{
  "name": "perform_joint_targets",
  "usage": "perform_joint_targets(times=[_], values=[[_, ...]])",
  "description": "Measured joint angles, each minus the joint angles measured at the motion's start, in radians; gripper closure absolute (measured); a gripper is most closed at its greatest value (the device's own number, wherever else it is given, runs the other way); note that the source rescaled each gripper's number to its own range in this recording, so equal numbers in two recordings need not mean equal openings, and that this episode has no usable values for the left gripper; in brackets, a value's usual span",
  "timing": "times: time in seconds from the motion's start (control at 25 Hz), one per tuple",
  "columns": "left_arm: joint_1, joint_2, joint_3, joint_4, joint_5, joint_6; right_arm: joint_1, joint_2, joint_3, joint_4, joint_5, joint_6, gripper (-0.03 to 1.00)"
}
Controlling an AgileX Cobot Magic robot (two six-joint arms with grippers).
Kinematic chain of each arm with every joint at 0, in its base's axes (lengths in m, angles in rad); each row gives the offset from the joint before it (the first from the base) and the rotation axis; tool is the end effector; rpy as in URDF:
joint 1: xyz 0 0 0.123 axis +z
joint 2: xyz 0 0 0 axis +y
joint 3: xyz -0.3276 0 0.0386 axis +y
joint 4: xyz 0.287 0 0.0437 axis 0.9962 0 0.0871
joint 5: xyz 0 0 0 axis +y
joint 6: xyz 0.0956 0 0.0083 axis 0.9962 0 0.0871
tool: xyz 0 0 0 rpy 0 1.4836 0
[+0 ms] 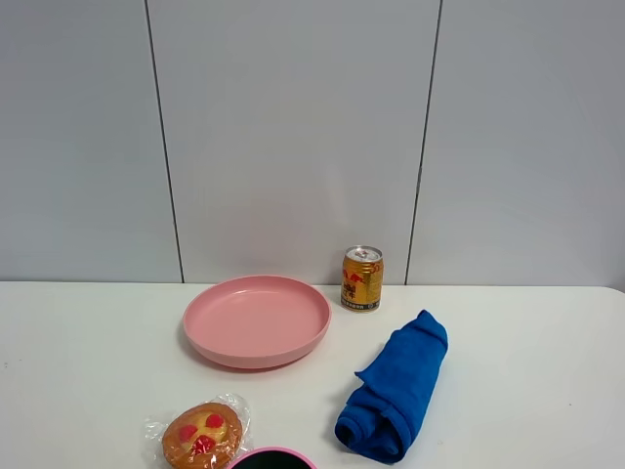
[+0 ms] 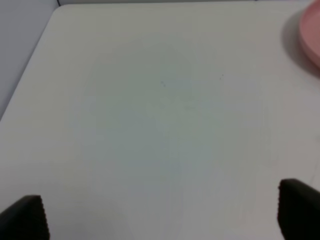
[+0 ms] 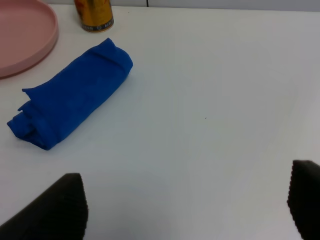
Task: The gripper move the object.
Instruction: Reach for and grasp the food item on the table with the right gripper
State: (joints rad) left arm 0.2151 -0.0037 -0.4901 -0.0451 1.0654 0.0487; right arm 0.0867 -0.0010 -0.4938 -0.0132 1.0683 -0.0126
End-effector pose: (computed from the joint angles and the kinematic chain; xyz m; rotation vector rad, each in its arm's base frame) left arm -0.0098 -0.0060 0.2902 -0.1688 2.0492 0.1096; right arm -0.0109 -0.0021 0.2911 -0.1015 2.0547 0.0301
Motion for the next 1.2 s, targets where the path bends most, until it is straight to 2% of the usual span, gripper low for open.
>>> perform_joint_targets(times=[0.04, 1.2], values=[[0.0, 0.0, 0.0, 0.0, 0.0, 0.0, 0.0, 0.0, 0.0, 0.0, 0.0, 0.0, 0.21], [0.0, 0.0, 0.0, 0.0, 0.0, 0.0, 0.0, 0.0, 0.0, 0.0, 0.0, 0.0, 0.21]])
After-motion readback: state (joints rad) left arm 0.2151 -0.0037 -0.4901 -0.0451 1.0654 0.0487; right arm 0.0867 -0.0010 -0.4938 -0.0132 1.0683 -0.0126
